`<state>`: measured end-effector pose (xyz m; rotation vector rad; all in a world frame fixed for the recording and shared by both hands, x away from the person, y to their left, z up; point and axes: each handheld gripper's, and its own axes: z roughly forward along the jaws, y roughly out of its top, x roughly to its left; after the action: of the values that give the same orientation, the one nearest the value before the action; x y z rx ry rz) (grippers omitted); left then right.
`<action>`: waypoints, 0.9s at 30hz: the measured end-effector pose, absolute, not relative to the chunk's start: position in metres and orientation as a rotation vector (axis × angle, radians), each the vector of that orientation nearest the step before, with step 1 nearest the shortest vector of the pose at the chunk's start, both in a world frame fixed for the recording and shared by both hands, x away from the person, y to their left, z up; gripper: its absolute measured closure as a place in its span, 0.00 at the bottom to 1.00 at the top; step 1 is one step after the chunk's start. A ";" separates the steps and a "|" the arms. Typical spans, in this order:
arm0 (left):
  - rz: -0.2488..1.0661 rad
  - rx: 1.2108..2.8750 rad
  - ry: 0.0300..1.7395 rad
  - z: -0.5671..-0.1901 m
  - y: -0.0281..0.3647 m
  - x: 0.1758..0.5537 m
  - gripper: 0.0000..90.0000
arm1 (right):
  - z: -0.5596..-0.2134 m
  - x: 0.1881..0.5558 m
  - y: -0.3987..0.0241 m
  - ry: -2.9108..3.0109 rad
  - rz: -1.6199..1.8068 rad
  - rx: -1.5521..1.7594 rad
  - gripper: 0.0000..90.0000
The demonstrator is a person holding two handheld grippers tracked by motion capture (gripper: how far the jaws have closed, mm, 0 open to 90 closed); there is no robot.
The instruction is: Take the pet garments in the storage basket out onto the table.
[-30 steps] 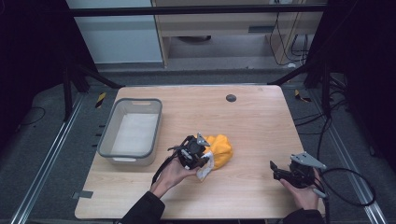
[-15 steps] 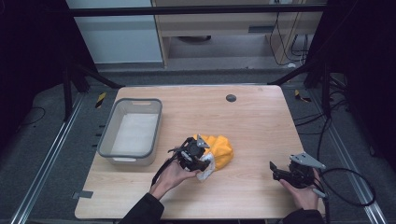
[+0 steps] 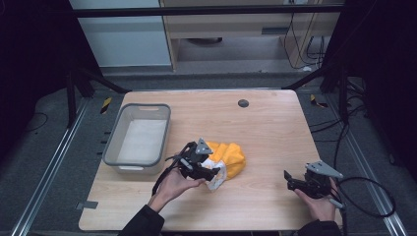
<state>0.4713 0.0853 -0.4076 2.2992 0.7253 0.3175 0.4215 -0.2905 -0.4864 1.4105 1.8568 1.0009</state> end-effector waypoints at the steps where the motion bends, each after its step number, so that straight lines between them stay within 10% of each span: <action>1: 0.322 2.289 0.727 -0.406 0.089 0.470 0.41 | -0.486 0.421 -0.291 1.856 1.000 1.410 0.14; 27: 0.363 2.140 0.823 -0.432 0.165 0.436 0.30 | -0.490 0.420 -0.288 1.880 0.989 1.417 0.13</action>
<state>0.4362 0.1654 -0.4322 2.1401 0.8235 0.3633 0.4197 -0.2879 -0.4896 1.4172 1.8802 0.9891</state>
